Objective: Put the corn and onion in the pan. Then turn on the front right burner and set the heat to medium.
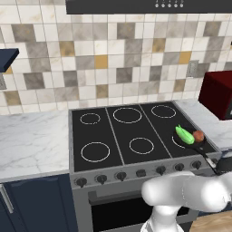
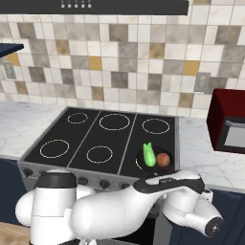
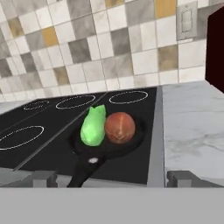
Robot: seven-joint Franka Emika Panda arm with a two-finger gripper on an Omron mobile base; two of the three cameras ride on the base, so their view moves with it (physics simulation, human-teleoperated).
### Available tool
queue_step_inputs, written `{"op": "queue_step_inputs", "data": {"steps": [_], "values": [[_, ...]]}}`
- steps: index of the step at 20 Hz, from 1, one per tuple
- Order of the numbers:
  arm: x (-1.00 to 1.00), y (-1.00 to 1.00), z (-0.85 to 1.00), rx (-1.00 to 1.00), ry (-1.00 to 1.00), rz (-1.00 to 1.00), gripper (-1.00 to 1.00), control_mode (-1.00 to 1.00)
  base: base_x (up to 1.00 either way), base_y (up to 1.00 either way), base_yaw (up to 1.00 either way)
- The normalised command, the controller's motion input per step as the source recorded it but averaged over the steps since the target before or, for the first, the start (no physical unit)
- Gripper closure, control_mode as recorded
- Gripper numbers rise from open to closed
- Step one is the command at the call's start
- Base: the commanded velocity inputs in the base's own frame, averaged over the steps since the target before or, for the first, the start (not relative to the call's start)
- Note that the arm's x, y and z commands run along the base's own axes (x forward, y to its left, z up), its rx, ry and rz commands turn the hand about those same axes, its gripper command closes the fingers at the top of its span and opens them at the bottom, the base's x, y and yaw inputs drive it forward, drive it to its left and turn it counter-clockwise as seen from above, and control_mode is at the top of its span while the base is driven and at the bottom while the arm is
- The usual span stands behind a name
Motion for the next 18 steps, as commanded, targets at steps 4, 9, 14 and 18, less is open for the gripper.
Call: {"op": "queue_step_inputs", "data": {"steps": [4,9,14,18], "values": [[-0.11,0.0,-0.29,0.0,-0.08,0.03,-1.0,-1.0,0.0,0.0,0.0],[0.0,0.0,-0.36,0.0,-0.06,0.01,-1.0,-1.0,0.0,0.0,0.0],[-0.2,-0.04,-0.15,0.0,-0.2,0.0,-1.0,-1.0,0.0,0.0,0.0],[-0.14,0.01,-0.32,0.0,-0.25,0.0,-1.0,-1.0,0.0,0.0,0.0]]}}
